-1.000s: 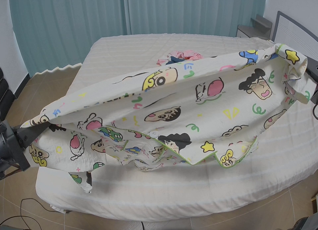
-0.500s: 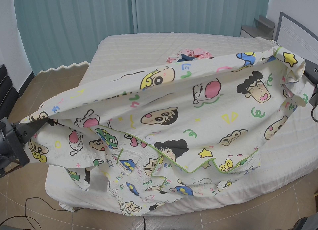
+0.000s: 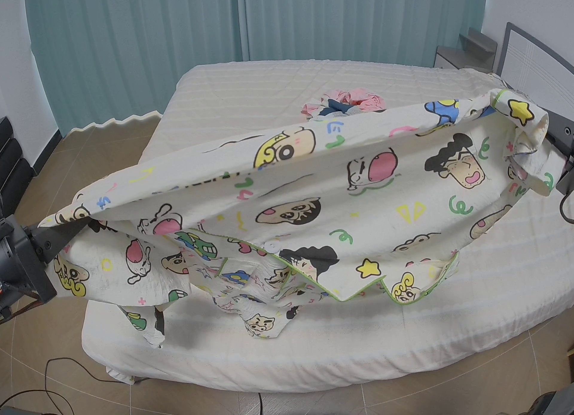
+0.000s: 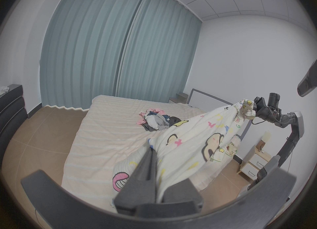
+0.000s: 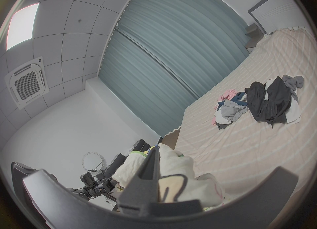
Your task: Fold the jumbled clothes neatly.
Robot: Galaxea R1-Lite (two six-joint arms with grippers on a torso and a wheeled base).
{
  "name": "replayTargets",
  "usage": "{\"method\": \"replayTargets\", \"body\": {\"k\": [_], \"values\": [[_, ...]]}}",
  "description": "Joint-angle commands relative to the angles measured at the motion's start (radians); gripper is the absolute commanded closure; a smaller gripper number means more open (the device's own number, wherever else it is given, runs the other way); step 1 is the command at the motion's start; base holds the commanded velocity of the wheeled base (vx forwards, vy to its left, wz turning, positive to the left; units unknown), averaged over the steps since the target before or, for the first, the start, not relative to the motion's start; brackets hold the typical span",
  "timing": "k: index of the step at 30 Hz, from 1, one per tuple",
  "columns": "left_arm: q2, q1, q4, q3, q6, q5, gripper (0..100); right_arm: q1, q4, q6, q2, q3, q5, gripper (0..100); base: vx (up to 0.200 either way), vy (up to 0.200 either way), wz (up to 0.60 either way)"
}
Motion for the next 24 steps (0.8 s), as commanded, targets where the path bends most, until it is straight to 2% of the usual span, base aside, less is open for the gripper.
{"method": "replayTargets", "body": {"k": [1, 9, 24], "values": [[0.007, 0.001, -0.001, 0.001, 0.0, 0.0, 100, 0.001, 0.0, 0.0, 0.0, 0.001, 0.001, 100, 0.2, 0.0, 0.0], [0.007, 0.001, -0.001, 0.003, 0.001, 0.0, 100, 0.001, 0.0, 0.0, 0.001, 0.004, 0.001, 100, 0.2, 0.0, 0.0], [0.004, -0.001, -0.003, 0.012, -0.034, -0.005, 100, 0.001, 0.0, 0.012, 0.003, 0.005, 0.002, 100, 0.0, 0.0, 0.0]]}}
